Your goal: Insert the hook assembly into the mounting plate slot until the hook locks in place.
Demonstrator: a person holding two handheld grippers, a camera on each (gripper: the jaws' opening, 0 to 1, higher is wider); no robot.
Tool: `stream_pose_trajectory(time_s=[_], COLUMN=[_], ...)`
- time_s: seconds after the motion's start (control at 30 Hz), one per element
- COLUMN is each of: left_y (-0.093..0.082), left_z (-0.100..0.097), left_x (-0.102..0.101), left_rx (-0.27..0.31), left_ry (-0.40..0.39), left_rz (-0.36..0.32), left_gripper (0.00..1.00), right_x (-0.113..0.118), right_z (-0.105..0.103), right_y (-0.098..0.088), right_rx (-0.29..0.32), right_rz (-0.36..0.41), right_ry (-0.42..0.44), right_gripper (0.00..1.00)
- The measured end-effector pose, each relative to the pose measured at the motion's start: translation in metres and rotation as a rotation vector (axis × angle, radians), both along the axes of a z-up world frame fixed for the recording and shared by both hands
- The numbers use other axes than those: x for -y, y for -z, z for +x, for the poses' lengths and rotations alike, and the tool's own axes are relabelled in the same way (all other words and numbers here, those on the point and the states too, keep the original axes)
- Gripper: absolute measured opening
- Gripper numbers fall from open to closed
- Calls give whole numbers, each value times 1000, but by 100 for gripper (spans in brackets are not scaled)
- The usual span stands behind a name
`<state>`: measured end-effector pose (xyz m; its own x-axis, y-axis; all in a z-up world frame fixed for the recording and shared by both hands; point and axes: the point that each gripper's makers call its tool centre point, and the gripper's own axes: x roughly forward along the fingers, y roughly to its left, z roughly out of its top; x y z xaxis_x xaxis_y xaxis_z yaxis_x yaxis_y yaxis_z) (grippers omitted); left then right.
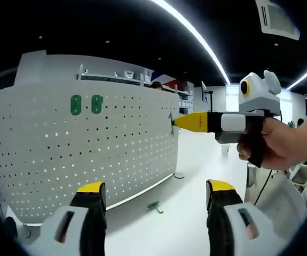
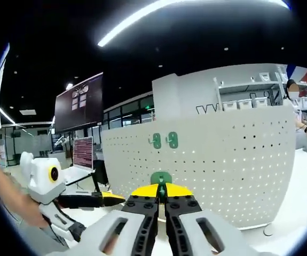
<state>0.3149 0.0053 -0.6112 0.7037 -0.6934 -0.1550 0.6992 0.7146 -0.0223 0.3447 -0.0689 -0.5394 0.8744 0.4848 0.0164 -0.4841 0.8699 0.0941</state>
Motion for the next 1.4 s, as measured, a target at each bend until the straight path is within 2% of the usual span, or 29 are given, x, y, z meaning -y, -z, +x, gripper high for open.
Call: stream_pose_trajectory(time_s=[0.3, 0.4, 1.03, 1.4], left_y=[-1, 0, -5, -8], left_z=[4, 4, 8, 12], left_x=[-14, -15, -29, -36], left_rx=[-9, -21, -10, -9], left_ry=[-32, -31, -67, -90], left_rz=[-20, -32, -29, -38], left_gripper=[78, 79, 78, 77], right_x=[5, 4, 2, 7], right_z=[22, 28, 68, 94], right_y=[-10, -11, -27, -36], right_rx=[12, 16, 40, 68], right_rz=[1, -2, 11, 27], right_ry=[44, 47, 110, 176], right_gripper=[0, 0, 0, 0])
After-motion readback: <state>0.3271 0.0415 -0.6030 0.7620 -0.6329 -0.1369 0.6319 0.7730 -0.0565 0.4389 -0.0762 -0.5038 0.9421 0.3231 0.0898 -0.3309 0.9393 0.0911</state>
